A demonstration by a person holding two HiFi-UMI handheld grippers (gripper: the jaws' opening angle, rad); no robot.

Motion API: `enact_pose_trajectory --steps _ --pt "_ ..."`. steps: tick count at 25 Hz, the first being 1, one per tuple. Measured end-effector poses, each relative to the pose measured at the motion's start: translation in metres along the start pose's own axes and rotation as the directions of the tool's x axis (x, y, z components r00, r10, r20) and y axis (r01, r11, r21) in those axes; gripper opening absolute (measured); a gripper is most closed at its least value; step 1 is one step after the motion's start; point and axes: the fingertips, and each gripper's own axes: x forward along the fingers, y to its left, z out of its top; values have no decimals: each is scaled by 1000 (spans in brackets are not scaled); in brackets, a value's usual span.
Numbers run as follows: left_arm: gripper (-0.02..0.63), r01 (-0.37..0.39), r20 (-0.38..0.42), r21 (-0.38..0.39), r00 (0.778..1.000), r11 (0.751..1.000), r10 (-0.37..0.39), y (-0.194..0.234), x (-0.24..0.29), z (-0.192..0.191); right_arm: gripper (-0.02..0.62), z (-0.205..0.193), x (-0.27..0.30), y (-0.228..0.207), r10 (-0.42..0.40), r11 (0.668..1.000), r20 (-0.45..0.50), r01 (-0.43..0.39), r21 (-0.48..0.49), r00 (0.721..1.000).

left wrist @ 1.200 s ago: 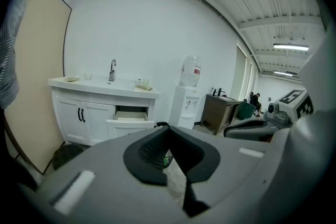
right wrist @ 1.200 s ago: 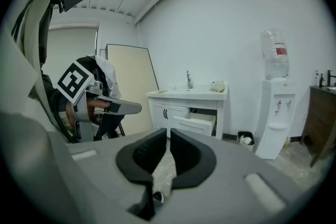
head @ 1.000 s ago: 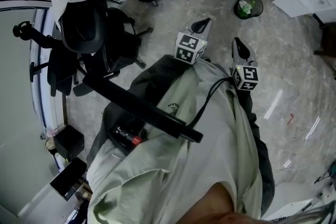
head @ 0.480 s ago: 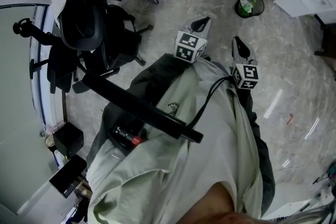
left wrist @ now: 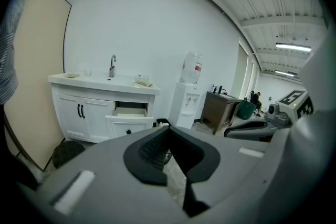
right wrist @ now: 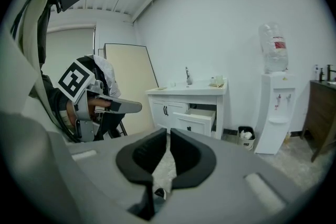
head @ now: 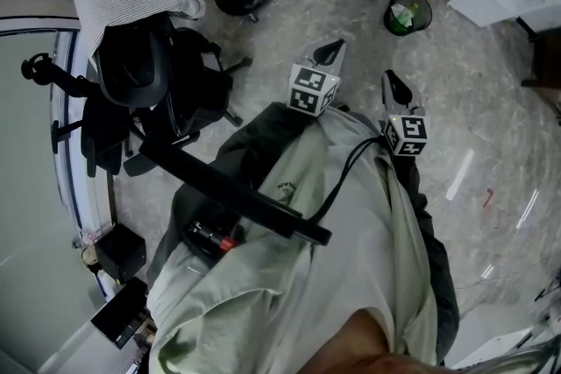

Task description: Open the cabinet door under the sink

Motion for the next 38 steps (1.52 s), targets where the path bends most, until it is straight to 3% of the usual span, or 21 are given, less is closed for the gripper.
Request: enact_pose_trajectory --steps 19,27,38 --pt "8 22 -7 4 1000 1000 -22 5 6 2 23 4 4 -1 -30 999 0 30 -11 1000" --pt "8 8 -13 -7 1000 1000 -8 12 -1 -1 20 5 6 3 -39 999 -2 39 -16 999" --pt "8 -49 -11 -46 999 998 48 26 -22 -11 11 -3 13 21 12 1000 -34 -13 -28 999"
